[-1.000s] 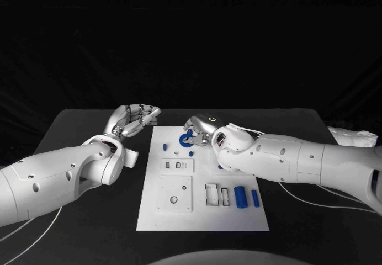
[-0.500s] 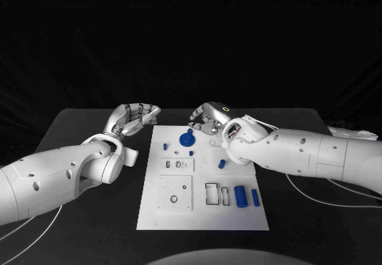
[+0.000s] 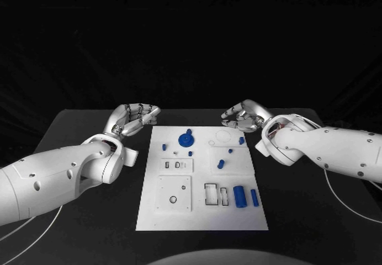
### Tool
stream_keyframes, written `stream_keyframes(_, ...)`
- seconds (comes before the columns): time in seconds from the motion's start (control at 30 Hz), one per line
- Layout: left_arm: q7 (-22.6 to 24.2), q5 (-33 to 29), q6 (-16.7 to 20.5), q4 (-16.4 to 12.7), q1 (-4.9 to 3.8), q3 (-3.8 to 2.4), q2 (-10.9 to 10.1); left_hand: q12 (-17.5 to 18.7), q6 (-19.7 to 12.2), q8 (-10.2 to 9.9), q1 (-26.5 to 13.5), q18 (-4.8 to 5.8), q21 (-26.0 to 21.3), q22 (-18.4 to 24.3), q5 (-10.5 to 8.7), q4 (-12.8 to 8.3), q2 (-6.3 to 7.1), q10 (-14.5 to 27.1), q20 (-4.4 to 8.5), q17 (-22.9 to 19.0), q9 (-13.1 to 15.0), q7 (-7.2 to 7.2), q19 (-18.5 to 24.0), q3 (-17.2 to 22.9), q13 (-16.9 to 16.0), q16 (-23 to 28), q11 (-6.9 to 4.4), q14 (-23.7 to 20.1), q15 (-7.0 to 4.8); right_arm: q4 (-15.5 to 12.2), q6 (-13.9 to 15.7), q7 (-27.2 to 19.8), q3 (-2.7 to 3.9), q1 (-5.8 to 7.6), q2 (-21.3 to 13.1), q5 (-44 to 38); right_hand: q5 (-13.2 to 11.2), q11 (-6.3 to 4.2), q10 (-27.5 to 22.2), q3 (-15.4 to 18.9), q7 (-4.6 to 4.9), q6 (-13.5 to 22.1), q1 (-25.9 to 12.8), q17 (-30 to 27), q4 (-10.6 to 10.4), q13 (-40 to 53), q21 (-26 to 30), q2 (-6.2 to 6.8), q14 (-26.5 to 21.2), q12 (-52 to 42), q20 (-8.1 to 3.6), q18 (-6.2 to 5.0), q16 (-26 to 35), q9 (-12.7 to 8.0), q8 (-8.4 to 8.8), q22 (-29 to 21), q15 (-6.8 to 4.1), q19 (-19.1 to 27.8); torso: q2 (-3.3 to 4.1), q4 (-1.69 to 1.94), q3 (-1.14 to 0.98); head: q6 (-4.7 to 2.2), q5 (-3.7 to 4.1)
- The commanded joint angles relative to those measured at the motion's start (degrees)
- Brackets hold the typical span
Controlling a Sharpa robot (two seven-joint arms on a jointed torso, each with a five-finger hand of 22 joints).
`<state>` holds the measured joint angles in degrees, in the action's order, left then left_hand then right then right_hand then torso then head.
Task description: Assemble the parts on the task board
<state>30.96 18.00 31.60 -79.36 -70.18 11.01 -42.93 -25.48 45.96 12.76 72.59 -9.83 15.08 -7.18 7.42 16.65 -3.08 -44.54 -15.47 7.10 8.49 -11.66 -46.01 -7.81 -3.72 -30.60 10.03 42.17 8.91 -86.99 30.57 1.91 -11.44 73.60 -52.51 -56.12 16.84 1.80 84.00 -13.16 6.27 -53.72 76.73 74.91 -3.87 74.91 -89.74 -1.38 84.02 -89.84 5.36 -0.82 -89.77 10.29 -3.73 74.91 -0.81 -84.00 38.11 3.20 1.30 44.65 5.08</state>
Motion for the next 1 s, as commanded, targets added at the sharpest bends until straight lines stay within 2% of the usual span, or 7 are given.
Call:
stream_keyframes(0.03, 0.5, 0.3, -0.6, 0.1, -0.03, -0.02, 0.2, 0.3, -0.1, 0.2, 0.3, -0.67, -0.2, 0.1, 0.32, 0.0, -0.17, -0.6, -0.17, 0.1, 0.1, -0.71, 0.0, -0.3, 0.0, 0.3, -0.01, -0.4, 0.06, -1.0, -2.8, -3.3, -0.11, -0.43, -2.0, 3.2, -1.2, -0.41, 6.0, 0.1, -0.35, -0.3, -0.2, 15.1, -0.1, 15.1, -0.3, 0.71, 6.0, -0.2, -0.24, 0.82, -0.2, -0.3, -0.12, 15.1, -0.67, -6.0, -0.08, -0.22, -0.14, -0.03, 0.59)
stream_keyframes(0.1, 0.5, 0.3, -0.6, 0.2, -0.02, -0.01, 0.2, 0.3, -0.1, 0.3, 0.3, -0.67, -0.2, 0.1, 0.34, 0.0, -0.22, -0.6, -0.17, 0.1, 0.1, -0.71, 0.0, -0.3, 0.0, 0.3, -0.01, -0.4, 0.06, -1.3, -2.4, -2.9, -0.19, -0.66, -3.3, 2.2, -2.4, -0.55, 6.0, 0.3, -0.47, -0.6, -0.5, 15.1, -0.3, 15.1, -0.3, 0.93, 6.0, -0.2, -0.38, 0.82, -0.2, -0.4, -0.22, 15.1, -0.77, -6.0, -0.11, -0.27, -0.19, -0.12, 1.18)
stream_keyframes(0.27, 0.5, 0.3, -0.7, 0.4, 0.03, 0.0, 0.3, 0.3, -0.1, 0.3, 0.3, -0.67, -0.2, 0.1, 0.34, 0.0, -0.22, -0.6, -0.17, 0.1, 0.1, -0.71, 0.0, -0.3, 0.0, 0.3, -0.01, -0.4, 0.06, -1.5, -1.3, -0.8, -0.36, -1.34, -5.4, -2.6, -8.3, -0.64, 6.0, 0.9, -0.54, -2.0, -0.2, 15.1, -0.8, 15.1, -0.3, 1.06, 6.0, -0.2, -0.64, 0.82, -0.2, -0.7, -0.5, 15.1, -0.97, -6.0, -0.13, -0.17, -0.12, -0.25, 2.25)
stream_keyframes(0.33, 0.5, 0.3, -0.7, 0.5, 0.05, 0.01, 0.3, 0.3, -0.1, 0.3, 0.3, -0.67, -0.2, 0.1, 0.34, 0.0, -0.22, -0.6, -0.17, 0.1, 0.1, -0.71, 0.0, -0.3, 0.0, 0.3, -0.01, -0.4, 0.06, -1.3, -1.1, 0.5, -0.4, -1.61, -5.8, -5.1, -10.9, -0.68, 6.0, 1.3, -0.64, -2.3, 0.2, 15.1, -1.1, 15.1, -0.3, 1.17, 6.0, -0.2, -0.69, 0.82, -0.2, -1.0, -0.37, 15.1, -1.04, -6.0, -0.11, -0.25, -0.11, -0.25, 2.44)
stream_keyframes(0.43, 0.5, 0.3, -0.7, 0.6, 0.07, 0.01, 0.4, 0.3, -0.1, 0.3, 0.3, -0.67, -0.2, 0.1, 0.34, 0.0, -0.22, -0.6, -0.17, 0.1, 0.1, -0.71, 0.0, -0.3, 0.0, 0.3, -0.01, -0.4, 0.06, -0.8, -1.6, 1.9, -0.43, -2.01, -6.0, -7.1, -12.5, -0.82, 6.0, 1.7, -0.87, -1.8, 0.6, 15.1, -1.2, 15.1, -0.3, 1.45, 6.0, -0.2, -0.78, 0.82, -0.2, -1.3, -0.03, 15.1, -1.17, -6.0, -0.13, -0.25, -0.07, -0.24, 2.53)
stream_keyframes(0.73, 0.6, 0.3, -0.8, 0.8, 0.09, 0.02, 0.4, 0.3, -0.1, 0.3, 0.5, -0.68, -0.2, 0.1, 0.43, 0.0, -0.34, -0.6, -0.17, 0.1, 0.1, -0.7, 0.0, -0.3, 0.0, 0.3, -0.02, -0.4, 0.06, 2.4, -2.9, 3.2, -0.44, -3.3, -4.6, -11.0, -13.7, -1.83, 6.0, 2.6, -2.34, 1.2, 2.1, 15.1, -1.3, 15.1, -0.3, 2.23, 6.0, -0.2, -1.49, 0.82, -0.2, -2.7, 0.22, 15.1, -2.02, -6.0, -0.09, -0.12, -0.08, -0.49, 2.86)
stream_keyframes(1.0, 0.7, 0.3, -0.8, 0.8, 0.11, 0.02, 0.2, 0.3, -0.1, 0.3, 0.6, -0.68, -0.2, 0.1, 0.53, 0.0, -0.43, -0.6, -0.17, 0.2, 0.1, -0.69, -0.1, -0.4, 0.0, 0.3, -0.03, -0.4, 0.05, 5.7, -4.5, 2.2, -0.43, -4.22, -2.9, -10.1, -13.8, -2.45, 6.0, 3.4, -2.99, 2.8, 2.4, 15.1, -1.6, 15.1, -0.3, 2.58, 6.0, -0.2, -2.04, 0.82, -0.2, -3.4, 0.25, 15.1, -2.57, -6.0, -0.1, -0.14, -0.1, -0.63, 3.09)
